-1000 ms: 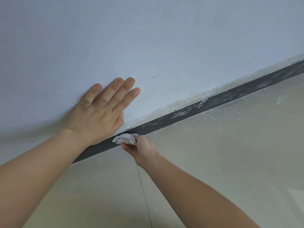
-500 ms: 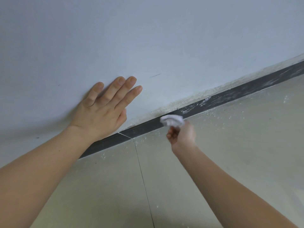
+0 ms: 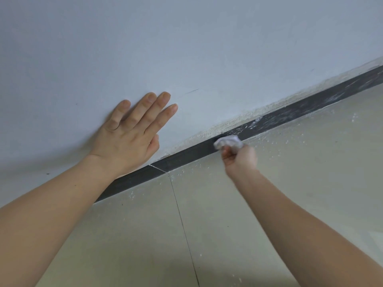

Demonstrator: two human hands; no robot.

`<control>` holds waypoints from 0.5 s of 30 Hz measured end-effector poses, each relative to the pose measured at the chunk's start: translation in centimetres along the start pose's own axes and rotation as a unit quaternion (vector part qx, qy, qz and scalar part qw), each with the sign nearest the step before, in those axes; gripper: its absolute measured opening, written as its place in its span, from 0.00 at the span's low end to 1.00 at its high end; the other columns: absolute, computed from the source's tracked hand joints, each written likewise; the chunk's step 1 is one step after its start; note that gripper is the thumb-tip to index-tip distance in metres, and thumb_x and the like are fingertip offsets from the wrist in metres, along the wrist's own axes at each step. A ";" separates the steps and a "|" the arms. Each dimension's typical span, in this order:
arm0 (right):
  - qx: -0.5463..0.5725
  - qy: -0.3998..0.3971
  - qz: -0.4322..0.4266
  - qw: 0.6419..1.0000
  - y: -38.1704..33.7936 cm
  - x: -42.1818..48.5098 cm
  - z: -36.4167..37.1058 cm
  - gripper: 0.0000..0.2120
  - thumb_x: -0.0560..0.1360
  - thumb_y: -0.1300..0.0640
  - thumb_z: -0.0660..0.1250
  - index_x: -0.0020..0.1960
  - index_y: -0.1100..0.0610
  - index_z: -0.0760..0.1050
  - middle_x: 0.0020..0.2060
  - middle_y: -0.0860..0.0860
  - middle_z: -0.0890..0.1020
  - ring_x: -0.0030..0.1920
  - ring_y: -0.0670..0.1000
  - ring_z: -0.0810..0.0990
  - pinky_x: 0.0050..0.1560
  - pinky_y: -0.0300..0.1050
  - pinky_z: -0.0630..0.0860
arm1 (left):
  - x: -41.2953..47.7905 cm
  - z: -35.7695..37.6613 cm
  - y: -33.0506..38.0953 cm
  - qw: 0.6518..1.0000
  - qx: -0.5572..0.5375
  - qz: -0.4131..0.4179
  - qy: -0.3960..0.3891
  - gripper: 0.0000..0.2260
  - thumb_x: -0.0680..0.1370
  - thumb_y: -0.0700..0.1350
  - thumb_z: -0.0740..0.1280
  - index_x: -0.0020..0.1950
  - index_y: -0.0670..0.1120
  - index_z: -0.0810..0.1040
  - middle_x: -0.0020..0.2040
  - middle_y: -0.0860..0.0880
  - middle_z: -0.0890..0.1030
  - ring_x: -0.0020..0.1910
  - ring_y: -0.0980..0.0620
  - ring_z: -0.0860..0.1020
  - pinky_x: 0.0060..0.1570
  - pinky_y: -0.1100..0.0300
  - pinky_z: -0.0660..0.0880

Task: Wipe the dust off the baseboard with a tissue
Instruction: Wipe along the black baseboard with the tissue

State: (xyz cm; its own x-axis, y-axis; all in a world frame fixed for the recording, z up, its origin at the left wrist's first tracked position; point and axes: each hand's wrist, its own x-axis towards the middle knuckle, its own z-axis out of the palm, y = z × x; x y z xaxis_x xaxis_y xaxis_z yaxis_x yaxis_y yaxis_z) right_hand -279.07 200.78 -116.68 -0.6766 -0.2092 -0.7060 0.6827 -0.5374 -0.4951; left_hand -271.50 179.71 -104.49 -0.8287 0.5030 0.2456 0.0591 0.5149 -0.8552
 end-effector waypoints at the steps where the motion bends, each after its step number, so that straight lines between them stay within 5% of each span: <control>1: 0.035 0.023 -0.011 0.999 -1.1 0.2 -0.9 0.20 0.71 0.69 0.47 0.35 0.64 0.76 0.29 0.55 0.79 0.26 0.47 0.71 0.23 0.32 0.68 | 0.0 0.0 0.0 1.000 -0.001 -0.001 0.002 0.30 0.78 0.51 0.56 0.80 0.50 0.53 0.79 0.47 0.42 0.77 0.49 0.38 0.73 0.51 0.37; 3: 0.040 0.042 -0.017 0.998 -2.4 0.2 -2.0 0.23 0.75 0.62 0.46 0.37 0.62 0.80 0.29 0.54 0.78 0.25 0.47 0.68 0.24 0.33 0.66 | 0.1 0.1 0.1 1.000 -0.002 -0.001 0.003 0.30 0.78 0.51 0.56 0.80 0.50 0.53 0.79 0.47 0.42 0.77 0.49 0.38 0.73 0.51 0.36; 6: -0.093 -0.013 0.021 0.995 -0.1 -0.6 -1.2 0.28 0.75 0.59 0.48 0.28 0.60 0.82 0.24 0.53 0.79 0.23 0.47 0.64 0.23 0.34 0.61 | 0.0 0.3 0.3 1.000 0.000 -0.009 0.009 0.30 0.78 0.50 0.56 0.80 0.51 0.53 0.79 0.47 0.41 0.77 0.49 0.38 0.73 0.51 0.36; 9: -0.227 -0.081 0.146 0.960 5.9 -2.1 1.1 0.12 0.69 0.59 0.60 0.40 0.63 0.80 0.31 0.57 0.80 0.25 0.48 0.69 0.23 0.35 0.67 | 0.1 0.2 0.3 1.000 -0.006 -0.011 0.003 0.30 0.78 0.51 0.55 0.80 0.51 0.52 0.79 0.47 0.39 0.77 0.50 0.37 0.73 0.52 0.36; 12: -0.199 -0.075 0.234 0.949 10.6 -2.9 3.4 0.11 0.77 0.65 0.54 0.43 0.63 0.75 0.36 0.59 0.80 0.32 0.52 0.78 0.28 0.40 0.77 | 0.0 0.2 0.3 1.000 0.000 -0.008 0.001 0.30 0.78 0.51 0.55 0.80 0.51 0.51 0.79 0.47 0.38 0.77 0.49 0.36 0.73 0.51 0.36; 15: -0.134 -0.070 0.235 0.960 11.4 -2.5 5.3 0.13 0.77 0.71 0.51 0.47 0.68 0.75 0.39 0.62 0.80 0.33 0.53 0.79 0.31 0.40 0.79 | -0.1 0.4 0.4 1.000 0.002 -0.005 0.009 0.31 0.77 0.51 0.55 0.80 0.51 0.52 0.79 0.46 0.39 0.77 0.48 0.37 0.73 0.51 0.38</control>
State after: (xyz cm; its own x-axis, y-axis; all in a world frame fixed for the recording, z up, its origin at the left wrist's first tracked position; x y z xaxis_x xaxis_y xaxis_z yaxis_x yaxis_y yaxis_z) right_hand -271.08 190.90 -117.88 -0.2935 -0.4946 -0.8181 0.9557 -0.1303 -0.2640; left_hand -271.58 179.62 -105.04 -0.8189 0.5108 0.2618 0.0493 0.5171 -0.8545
